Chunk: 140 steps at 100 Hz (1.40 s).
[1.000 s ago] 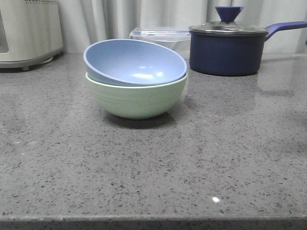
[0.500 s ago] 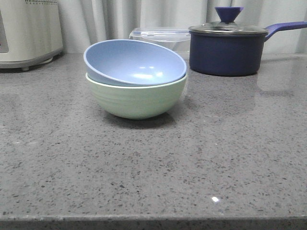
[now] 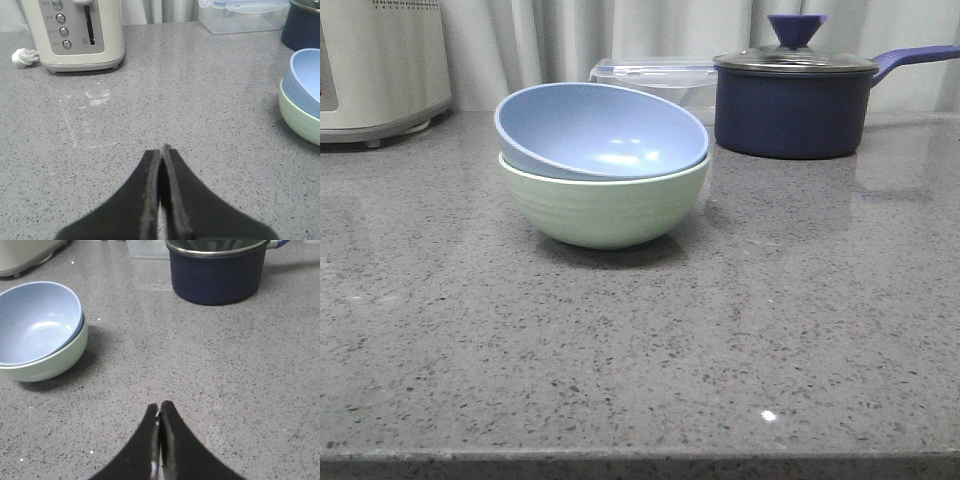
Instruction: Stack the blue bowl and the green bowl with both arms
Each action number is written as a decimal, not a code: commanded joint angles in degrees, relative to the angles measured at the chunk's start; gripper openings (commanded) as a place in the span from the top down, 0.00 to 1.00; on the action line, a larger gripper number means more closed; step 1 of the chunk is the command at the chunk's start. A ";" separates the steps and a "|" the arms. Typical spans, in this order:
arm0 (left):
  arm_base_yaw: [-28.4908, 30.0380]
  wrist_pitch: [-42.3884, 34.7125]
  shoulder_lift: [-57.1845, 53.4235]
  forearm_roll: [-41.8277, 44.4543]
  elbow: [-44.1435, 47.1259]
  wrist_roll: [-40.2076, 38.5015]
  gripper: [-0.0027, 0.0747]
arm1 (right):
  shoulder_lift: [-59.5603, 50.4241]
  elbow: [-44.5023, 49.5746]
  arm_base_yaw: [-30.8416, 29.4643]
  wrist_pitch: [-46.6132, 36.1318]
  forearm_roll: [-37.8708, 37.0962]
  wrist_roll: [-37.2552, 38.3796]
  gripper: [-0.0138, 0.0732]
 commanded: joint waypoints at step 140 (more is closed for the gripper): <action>0.15 -12.41 -2.83 6.51 4.46 0.04 0.99 | -0.66 -1.24 -0.32 -4.82 -0.63 -0.35 0.92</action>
